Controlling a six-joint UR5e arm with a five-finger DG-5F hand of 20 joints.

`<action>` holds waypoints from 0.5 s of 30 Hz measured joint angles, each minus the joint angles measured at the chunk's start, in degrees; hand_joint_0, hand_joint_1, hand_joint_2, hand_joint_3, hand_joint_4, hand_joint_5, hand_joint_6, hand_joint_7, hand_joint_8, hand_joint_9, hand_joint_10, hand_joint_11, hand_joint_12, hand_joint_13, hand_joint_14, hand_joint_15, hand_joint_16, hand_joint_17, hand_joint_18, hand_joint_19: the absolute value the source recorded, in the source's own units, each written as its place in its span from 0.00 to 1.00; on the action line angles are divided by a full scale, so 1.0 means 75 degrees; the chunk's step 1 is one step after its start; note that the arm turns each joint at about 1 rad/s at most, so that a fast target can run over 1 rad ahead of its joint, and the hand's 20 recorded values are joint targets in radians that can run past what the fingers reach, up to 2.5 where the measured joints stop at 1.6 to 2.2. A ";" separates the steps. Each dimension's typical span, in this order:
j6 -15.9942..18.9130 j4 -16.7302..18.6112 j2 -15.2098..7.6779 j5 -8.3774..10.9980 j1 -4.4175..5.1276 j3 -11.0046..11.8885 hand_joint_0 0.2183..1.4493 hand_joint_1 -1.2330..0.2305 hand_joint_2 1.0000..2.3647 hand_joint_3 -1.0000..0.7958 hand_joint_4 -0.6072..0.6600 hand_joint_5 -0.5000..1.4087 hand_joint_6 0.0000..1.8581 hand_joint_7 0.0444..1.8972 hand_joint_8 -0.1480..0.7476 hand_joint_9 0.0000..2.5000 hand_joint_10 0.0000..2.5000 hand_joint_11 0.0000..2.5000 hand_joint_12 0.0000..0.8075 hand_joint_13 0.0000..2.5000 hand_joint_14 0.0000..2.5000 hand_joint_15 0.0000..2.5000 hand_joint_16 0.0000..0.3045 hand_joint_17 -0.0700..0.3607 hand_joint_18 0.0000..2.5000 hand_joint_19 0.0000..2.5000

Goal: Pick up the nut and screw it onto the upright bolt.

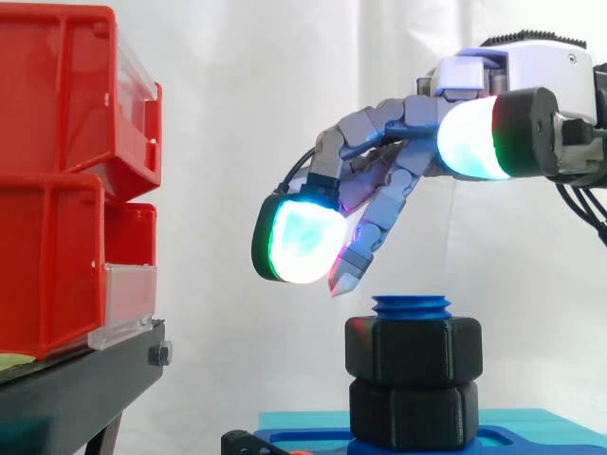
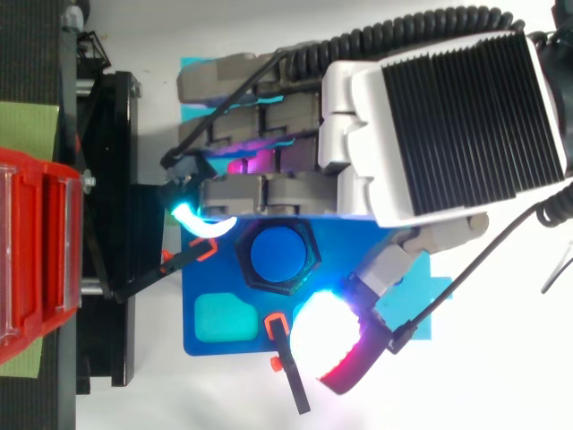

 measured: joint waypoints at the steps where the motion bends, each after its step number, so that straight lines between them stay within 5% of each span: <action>1: -0.0002 0.0001 -0.0001 0.0028 0.0021 -0.0005 0.21 0.74 0.00 0.28 0.68 0.22 0.27 0.37 0.47 0.37 0.00 0.00 0.37 0.21 0.00 0.00 0.10 0.32 0.07 0.00; 15: 0.0067 0.0366 -0.0001 0.0454 0.0270 -0.0472 0.17 0.82 0.00 0.28 0.64 0.18 0.27 0.31 0.44 0.27 0.00 0.00 0.41 0.13 0.00 0.00 0.13 0.37 0.00 0.00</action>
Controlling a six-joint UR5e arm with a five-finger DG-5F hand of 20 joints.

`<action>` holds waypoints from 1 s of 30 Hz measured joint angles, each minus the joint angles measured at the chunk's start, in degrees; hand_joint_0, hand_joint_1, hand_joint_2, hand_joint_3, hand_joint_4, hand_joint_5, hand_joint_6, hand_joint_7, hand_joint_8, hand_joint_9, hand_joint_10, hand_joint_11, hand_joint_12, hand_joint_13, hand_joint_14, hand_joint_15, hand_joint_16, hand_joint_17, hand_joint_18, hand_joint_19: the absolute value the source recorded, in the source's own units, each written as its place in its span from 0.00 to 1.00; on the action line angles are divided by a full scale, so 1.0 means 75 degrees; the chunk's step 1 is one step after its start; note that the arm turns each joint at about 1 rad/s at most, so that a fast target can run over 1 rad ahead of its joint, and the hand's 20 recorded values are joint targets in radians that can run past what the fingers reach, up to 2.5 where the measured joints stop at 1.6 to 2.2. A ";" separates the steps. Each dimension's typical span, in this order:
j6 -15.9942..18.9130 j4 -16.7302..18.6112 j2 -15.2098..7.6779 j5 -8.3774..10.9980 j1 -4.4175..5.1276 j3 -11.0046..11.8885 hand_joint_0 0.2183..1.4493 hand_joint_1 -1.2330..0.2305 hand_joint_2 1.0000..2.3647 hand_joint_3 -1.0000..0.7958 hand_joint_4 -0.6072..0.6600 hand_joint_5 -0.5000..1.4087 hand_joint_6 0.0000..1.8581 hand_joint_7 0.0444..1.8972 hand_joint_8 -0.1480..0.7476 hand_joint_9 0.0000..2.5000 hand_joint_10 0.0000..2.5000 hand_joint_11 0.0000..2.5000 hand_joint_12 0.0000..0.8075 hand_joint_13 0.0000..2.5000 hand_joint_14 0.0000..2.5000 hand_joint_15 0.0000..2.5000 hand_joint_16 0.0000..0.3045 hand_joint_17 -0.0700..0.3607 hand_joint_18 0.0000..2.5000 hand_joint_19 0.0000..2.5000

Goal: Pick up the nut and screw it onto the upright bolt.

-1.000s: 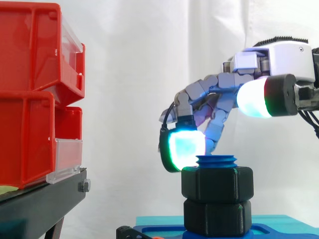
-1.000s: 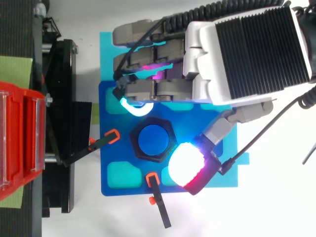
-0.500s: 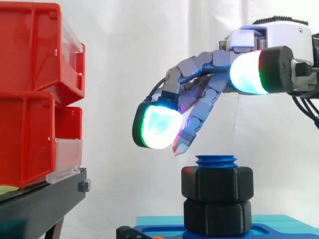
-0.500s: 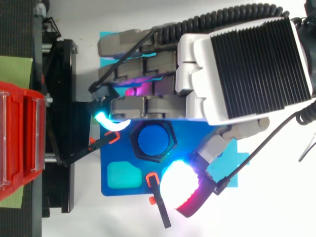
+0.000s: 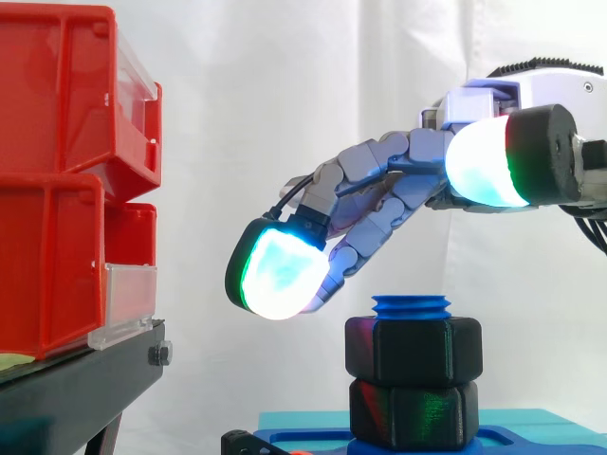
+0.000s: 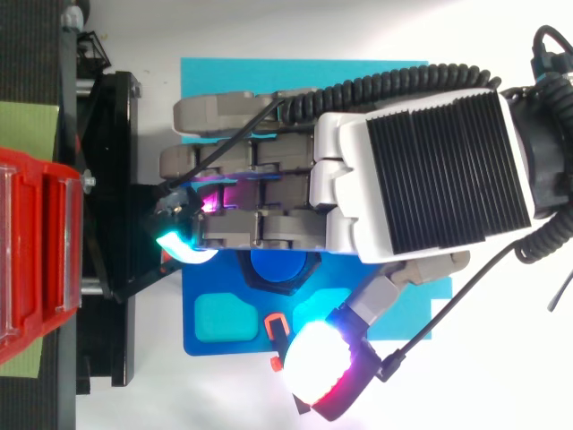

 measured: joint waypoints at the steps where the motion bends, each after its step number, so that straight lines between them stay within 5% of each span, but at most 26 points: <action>1: 0.0000 0.0006 -0.0002 0.0002 0.0002 -0.0006 0.17 0.82 0.00 0.28 0.64 0.18 0.27 0.31 0.44 0.27 0.00 0.00 0.41 0.13 0.00 0.00 0.13 0.37 0.00 0.00; 13: 0.0001 -0.0043 0.0003 0.0021 -0.0002 -0.0099 0.19 0.81 0.00 0.28 0.66 0.20 0.27 0.35 0.46 0.28 0.00 0.00 0.41 0.16 0.00 0.00 0.12 0.35 0.01 0.00; 30: 0.0004 -0.0034 0.0002 0.0009 -0.0032 -0.0342 0.20 0.77 0.00 0.28 0.69 0.23 0.27 0.56 0.49 0.33 0.00 0.00 0.39 0.19 0.00 0.00 0.11 0.33 0.03 0.00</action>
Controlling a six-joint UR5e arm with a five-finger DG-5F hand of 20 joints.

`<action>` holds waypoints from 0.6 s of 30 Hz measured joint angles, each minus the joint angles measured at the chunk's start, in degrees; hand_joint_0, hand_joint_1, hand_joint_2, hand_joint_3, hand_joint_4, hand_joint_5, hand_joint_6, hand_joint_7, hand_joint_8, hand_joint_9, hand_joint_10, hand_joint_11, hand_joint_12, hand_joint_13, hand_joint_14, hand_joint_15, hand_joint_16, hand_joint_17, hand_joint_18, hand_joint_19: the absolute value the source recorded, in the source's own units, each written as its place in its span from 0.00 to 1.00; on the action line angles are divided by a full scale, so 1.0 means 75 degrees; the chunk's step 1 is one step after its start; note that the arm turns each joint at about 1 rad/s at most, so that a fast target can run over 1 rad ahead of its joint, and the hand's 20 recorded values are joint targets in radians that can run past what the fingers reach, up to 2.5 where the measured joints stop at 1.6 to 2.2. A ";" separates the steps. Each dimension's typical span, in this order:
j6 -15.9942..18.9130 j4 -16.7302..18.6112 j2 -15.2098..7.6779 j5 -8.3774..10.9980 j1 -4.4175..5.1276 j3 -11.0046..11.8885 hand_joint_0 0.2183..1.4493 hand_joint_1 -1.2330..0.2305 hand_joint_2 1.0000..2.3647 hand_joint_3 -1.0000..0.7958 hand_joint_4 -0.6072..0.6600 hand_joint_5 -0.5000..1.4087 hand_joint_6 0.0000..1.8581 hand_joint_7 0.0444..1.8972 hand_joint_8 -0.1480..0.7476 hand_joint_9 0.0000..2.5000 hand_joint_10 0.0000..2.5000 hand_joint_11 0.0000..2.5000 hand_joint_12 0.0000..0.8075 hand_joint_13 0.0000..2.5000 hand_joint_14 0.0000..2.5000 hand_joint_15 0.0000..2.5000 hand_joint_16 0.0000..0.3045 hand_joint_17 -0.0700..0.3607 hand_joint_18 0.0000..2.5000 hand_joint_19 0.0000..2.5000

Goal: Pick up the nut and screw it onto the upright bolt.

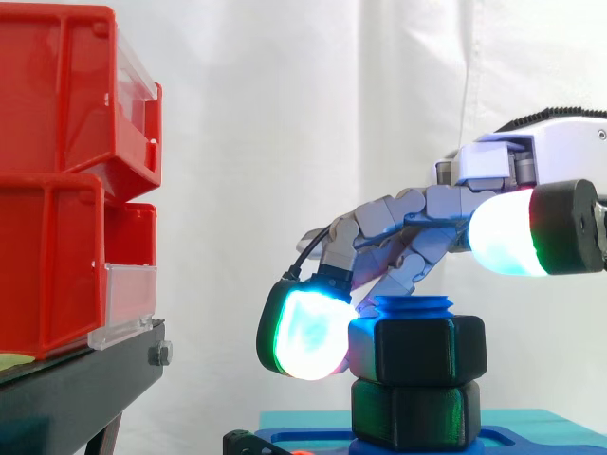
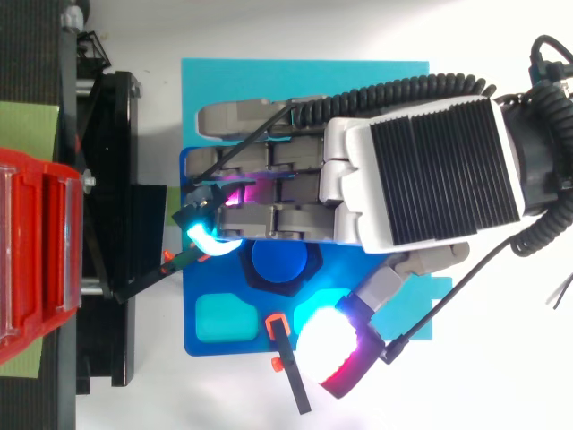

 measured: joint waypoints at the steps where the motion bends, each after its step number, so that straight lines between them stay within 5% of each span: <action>1: 0.0001 0.0002 0.0000 -0.0003 -0.0005 -0.0007 0.21 0.77 0.00 0.28 0.69 0.24 0.27 0.57 0.49 0.34 0.00 0.00 0.39 0.19 0.00 0.00 0.10 0.33 0.03 0.00; 18: -0.0010 -0.0062 0.0002 -0.0097 -0.0169 -0.0018 0.22 0.75 0.00 0.28 0.66 0.25 0.27 0.74 0.50 0.37 0.00 0.00 0.37 0.22 0.00 0.00 0.09 0.31 0.07 0.00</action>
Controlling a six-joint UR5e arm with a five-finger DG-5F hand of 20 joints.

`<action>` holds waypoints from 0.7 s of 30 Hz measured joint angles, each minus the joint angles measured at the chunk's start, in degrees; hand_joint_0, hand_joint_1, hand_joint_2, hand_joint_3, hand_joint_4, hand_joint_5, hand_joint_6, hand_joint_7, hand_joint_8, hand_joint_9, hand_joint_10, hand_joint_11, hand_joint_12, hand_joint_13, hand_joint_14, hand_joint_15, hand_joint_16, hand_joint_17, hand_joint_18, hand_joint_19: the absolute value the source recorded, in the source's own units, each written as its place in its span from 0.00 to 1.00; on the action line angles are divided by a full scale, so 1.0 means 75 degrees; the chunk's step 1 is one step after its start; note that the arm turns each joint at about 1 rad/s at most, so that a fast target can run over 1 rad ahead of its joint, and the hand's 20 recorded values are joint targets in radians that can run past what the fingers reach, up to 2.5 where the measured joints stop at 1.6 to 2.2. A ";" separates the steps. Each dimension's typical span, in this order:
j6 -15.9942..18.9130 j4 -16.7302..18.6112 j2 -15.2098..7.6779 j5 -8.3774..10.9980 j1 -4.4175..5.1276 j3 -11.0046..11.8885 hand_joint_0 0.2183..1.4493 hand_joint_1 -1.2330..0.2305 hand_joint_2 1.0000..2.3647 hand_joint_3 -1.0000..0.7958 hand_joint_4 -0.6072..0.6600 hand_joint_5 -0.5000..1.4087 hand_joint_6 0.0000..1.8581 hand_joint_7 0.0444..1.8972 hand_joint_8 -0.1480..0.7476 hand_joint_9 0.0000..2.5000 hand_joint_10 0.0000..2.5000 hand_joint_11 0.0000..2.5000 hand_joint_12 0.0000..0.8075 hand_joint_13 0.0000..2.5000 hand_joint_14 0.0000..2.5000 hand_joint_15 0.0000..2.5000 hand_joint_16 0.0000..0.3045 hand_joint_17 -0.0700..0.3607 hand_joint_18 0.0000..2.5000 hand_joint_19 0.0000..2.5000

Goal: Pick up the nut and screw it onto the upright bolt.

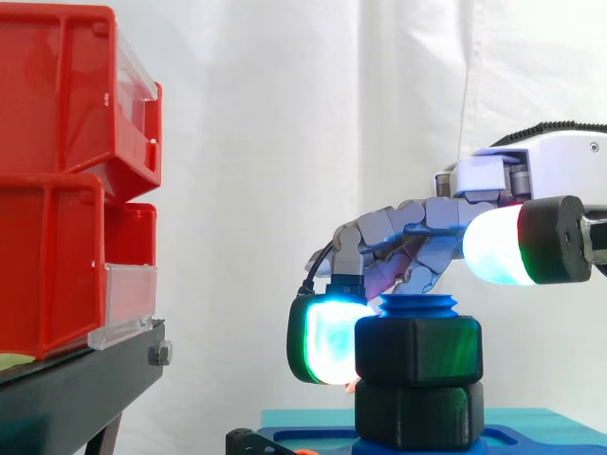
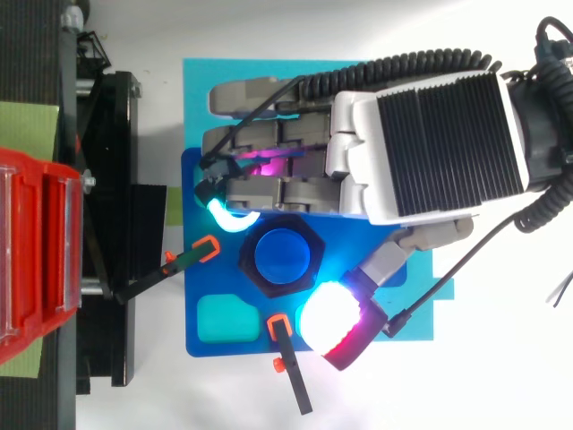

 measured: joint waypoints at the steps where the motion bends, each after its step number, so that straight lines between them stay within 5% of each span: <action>1: 0.0000 -0.0001 0.0000 -0.0007 -0.0008 0.0000 0.22 0.75 0.00 0.28 0.66 0.25 0.27 0.74 0.50 0.37 0.00 0.00 0.37 0.23 0.00 0.00 0.09 0.31 0.07 0.00; 13: -0.0001 -0.0006 0.0000 -0.0045 -0.0050 0.0000 0.22 0.75 0.00 0.28 0.66 0.26 0.27 0.77 0.50 0.39 0.00 0.00 0.36 0.25 0.00 0.00 0.09 0.30 0.09 0.00; 21: 0.0010 0.0036 0.0001 -0.0055 -0.0052 0.0001 0.22 0.75 0.00 0.28 0.70 0.22 0.27 0.52 0.49 0.37 0.00 0.00 0.37 0.25 0.00 0.00 0.09 0.31 0.10 0.00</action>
